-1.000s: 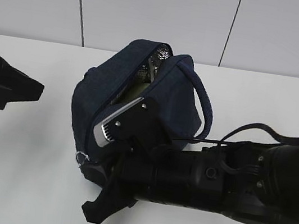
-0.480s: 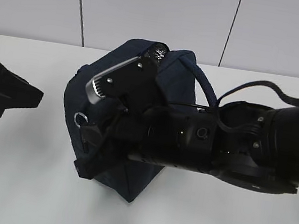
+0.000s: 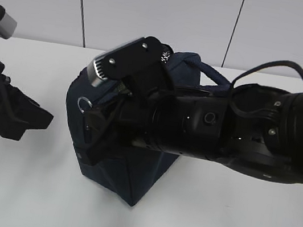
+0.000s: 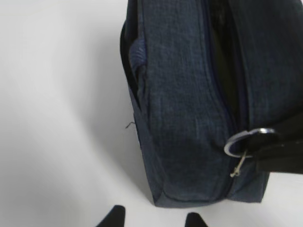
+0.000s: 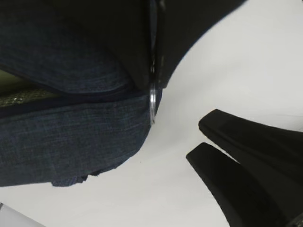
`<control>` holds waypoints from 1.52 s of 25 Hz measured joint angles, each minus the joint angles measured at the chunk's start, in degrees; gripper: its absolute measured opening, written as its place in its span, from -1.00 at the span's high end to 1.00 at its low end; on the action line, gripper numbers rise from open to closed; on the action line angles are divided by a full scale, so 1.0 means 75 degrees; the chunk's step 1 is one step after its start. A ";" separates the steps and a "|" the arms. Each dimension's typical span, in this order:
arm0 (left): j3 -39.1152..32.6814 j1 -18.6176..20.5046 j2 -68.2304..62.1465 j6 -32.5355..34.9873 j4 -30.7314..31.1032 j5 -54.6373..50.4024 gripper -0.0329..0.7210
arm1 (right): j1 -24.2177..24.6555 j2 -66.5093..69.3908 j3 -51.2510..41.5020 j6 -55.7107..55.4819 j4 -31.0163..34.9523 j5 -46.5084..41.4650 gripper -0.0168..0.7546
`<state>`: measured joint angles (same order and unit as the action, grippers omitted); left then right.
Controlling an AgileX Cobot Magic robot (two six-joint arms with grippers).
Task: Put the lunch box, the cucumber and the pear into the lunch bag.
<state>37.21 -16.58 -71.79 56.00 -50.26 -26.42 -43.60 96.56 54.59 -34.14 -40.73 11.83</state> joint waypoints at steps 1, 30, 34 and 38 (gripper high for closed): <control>-0.0120 0.0000 0.0000 0.0579 -0.0462 0.0128 0.27 | 0.0000 0.0000 0.0000 0.0000 0.0001 -0.0063 0.96; -0.1343 0.0724 -0.2079 0.8110 -0.6539 -0.1932 -0.05 | 0.0000 -0.0015 0.0005 -0.0061 -0.0038 -0.0088 0.96; -0.0950 0.0724 -0.2471 0.8110 -0.6539 -0.2024 -0.05 | 0.0000 -0.0015 0.0005 -0.0061 -0.0038 -0.0088 0.96; -0.0667 0.0724 -0.2829 0.8110 -0.6539 -0.2180 -0.05 | 0.0000 -0.0015 0.0005 -0.0061 -0.0038 -0.0088 0.96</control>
<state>32.21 -11.15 -93.01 116.82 -99.31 -42.77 -43.60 96.44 54.62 -34.60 -41.01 11.17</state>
